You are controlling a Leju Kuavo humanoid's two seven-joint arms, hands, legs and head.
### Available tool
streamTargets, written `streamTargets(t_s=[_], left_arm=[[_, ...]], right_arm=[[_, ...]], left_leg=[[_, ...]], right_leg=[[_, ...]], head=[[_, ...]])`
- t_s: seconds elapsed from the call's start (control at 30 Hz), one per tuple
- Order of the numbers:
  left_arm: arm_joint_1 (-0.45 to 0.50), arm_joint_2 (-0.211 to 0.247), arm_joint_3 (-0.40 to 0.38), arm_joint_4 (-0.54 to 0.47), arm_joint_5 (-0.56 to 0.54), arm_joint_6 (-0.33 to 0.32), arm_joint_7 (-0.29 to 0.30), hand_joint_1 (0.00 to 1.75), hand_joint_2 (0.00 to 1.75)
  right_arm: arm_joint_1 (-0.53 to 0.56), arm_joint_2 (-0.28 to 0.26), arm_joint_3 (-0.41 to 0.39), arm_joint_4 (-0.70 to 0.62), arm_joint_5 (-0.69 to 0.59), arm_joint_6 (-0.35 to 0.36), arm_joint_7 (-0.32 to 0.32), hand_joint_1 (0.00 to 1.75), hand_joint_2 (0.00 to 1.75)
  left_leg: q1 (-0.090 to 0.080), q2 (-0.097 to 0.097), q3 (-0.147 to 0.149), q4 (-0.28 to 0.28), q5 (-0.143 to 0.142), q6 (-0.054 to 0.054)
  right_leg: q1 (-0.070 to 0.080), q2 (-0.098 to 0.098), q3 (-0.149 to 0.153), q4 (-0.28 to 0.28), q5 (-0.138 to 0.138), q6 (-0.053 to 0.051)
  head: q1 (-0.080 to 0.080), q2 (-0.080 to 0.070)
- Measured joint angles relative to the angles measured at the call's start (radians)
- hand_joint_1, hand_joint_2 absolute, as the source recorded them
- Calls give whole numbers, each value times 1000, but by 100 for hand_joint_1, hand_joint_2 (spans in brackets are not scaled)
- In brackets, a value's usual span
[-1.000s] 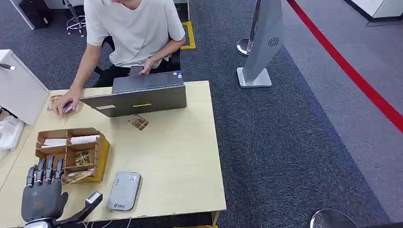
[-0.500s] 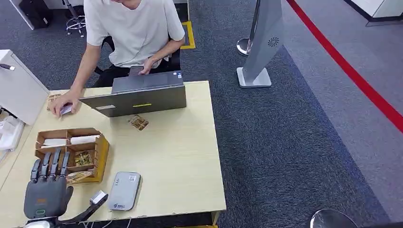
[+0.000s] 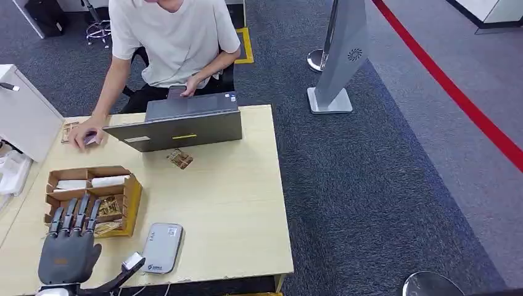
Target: Pass the card to the sensor for recognition and then transmit it.
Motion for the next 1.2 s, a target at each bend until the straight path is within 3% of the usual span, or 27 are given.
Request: streamTargets(t_s=[0.4,0.97,1.2], left_arm=[[-43,-79,146,107,0,47,-107,0,175],[-41,-111,178,114,0,19,-105,0,175],[-39,-111,182,121,0,38,-101,0,175]], right_arm=[[0,0,-2,0,24,6,2,0,0],[-1,0,-9,0,25,6,6,0,0],[-1,0,-9,0,37,7,3,0,0]], left_leg=[[0,0,0,0,0,0],[0,0,0,0,0,0],[0,0,0,0,0,0]], right_leg=[[0,0,0,0,0,0],[0,0,0,0,0,0],[0,0,0,0,0,0]], head=[[0,0],[0,0],[0,0]])
